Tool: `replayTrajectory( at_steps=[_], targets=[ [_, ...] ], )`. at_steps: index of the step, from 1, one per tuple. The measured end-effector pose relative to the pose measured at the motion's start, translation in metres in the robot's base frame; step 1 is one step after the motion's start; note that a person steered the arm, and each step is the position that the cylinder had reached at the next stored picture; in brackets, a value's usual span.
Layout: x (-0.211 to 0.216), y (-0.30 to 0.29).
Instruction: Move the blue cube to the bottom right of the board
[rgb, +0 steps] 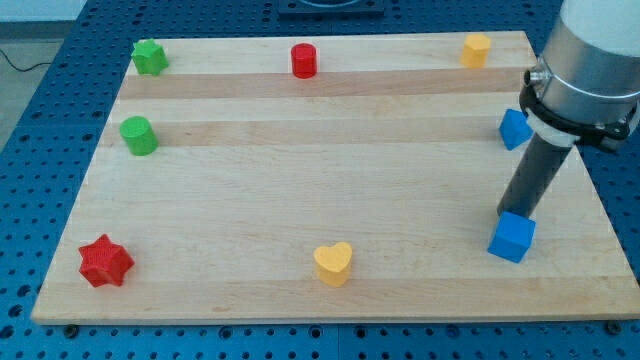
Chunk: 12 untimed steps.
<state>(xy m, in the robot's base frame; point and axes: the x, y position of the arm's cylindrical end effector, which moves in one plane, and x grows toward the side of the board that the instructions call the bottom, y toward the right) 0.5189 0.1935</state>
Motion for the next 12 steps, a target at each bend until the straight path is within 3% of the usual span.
replayTrajectory(
  at_steps=[3,5,8,9,10,11,12],
  targets=[
    [-0.014,-0.04],
    [0.013,-0.056],
    [0.033,-0.01],
    [0.022,-0.028],
    [-0.017,-0.029],
    [-0.025,-0.003],
    [-0.003,0.007]
  ],
)
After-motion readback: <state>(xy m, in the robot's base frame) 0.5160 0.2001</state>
